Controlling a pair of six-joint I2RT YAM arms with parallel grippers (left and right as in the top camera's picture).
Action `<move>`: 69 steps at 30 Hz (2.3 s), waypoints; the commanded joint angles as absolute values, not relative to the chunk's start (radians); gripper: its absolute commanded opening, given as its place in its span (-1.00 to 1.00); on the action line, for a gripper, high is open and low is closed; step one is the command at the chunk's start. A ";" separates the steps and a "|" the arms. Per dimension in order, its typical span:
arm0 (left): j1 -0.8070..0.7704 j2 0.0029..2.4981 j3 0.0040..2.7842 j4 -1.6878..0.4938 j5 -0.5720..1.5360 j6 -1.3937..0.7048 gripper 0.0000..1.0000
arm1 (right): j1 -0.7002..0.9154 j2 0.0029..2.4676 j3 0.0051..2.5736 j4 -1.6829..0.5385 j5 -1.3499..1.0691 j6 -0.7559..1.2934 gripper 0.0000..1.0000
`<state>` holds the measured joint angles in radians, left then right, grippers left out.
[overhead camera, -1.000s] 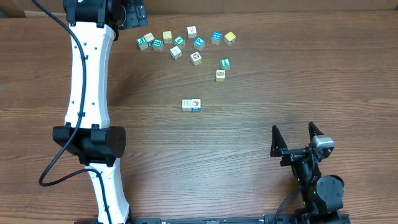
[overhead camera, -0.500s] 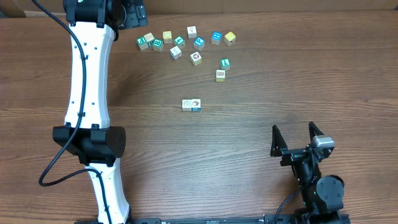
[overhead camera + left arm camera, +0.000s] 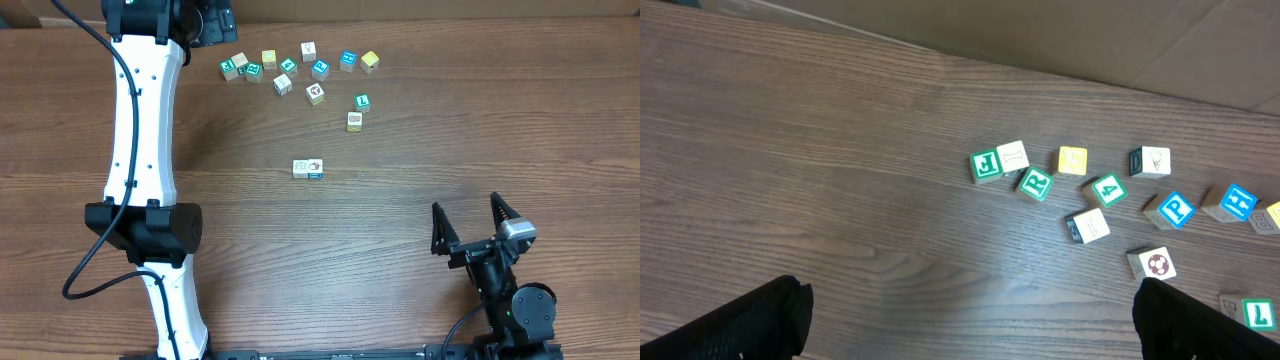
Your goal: Form a horizontal line
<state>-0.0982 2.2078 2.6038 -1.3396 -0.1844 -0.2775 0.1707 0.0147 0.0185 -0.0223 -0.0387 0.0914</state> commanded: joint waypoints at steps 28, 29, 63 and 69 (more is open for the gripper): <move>-0.103 2.204 2.609 -1.340 -0.191 -0.266 1.00 | 0.167 0.991 1.454 -0.894 -0.081 0.079 1.00; -0.103 2.204 2.609 -1.340 -0.191 -0.266 0.99 | 0.167 1.052 1.519 -0.942 -0.080 0.077 1.00; -0.105 2.204 2.609 -1.340 -0.191 -0.266 1.00 | 0.167 1.463 1.695 -1.052 -0.081 0.077 1.00; -0.105 2.204 2.609 -1.340 -0.191 -0.266 1.00 | 0.167 1.463 1.695 -1.052 -0.081 0.077 1.00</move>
